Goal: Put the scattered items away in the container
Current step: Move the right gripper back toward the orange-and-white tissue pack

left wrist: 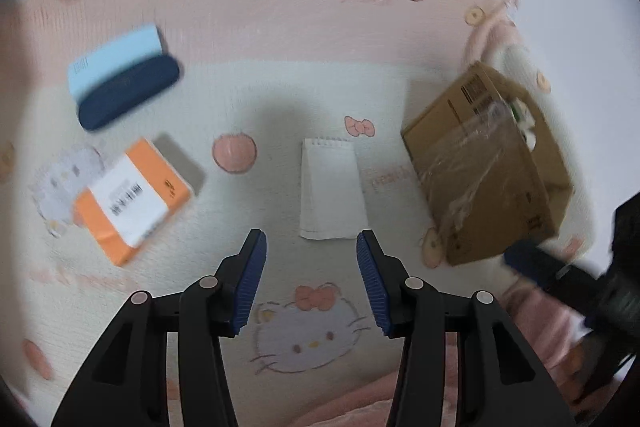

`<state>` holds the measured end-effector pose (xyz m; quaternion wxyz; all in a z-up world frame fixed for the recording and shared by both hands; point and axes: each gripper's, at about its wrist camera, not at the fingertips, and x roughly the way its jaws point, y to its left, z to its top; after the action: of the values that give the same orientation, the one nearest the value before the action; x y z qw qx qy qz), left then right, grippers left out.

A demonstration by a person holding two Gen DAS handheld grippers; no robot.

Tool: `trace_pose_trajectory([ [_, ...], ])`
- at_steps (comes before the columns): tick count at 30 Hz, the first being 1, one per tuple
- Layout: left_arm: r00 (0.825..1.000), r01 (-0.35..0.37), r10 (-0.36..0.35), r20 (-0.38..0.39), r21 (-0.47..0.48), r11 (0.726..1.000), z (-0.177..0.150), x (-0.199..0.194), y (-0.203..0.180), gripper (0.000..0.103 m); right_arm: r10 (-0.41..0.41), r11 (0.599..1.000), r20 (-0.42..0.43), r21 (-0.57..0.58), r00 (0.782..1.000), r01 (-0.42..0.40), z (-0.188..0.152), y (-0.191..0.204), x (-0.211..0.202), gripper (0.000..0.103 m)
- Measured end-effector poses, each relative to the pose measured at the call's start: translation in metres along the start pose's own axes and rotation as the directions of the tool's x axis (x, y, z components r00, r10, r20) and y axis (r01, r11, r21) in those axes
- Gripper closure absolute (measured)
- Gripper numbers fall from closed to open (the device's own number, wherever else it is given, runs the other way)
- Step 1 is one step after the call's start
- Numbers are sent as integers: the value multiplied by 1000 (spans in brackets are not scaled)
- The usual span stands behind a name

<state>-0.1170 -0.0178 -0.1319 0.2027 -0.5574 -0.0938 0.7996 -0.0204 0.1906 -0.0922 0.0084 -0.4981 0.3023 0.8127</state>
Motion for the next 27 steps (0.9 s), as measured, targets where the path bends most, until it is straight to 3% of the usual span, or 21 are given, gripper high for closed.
trace_pose_trajectory([
  [3, 999, 19, -22, -29, -102, 995, 7, 18, 19, 47, -27, 998, -54, -56, 998, 24, 8, 6, 27, 53],
  [7, 996, 47, -61, -68, -198, 979, 10, 40, 35, 46, -19, 1000, -115, -16, 993, 18, 19, -6, 62, 53],
  [13, 994, 0, -25, -103, -234, 972, 10, 61, 50, 46, -63, 998, -189, 4, 980, 64, 32, -19, 108, 53],
  [17, 993, -2, -31, -111, -283, 959, 11, 60, 71, 46, -52, 999, -220, 0, 974, 54, 41, -13, 132, 53],
  [21, 993, -46, 12, -114, -300, 953, 10, 50, 92, 46, -41, 999, -251, -16, 967, 38, 42, -1, 155, 53],
  [24, 994, -70, 40, -102, -318, 945, 10, 43, 106, 46, -82, 996, -251, -50, 964, 72, 44, 5, 171, 53],
  [27, 992, -57, 20, -121, -313, 948, 12, 50, 110, 46, -136, 991, -234, -37, 963, 131, 48, -6, 180, 53],
])
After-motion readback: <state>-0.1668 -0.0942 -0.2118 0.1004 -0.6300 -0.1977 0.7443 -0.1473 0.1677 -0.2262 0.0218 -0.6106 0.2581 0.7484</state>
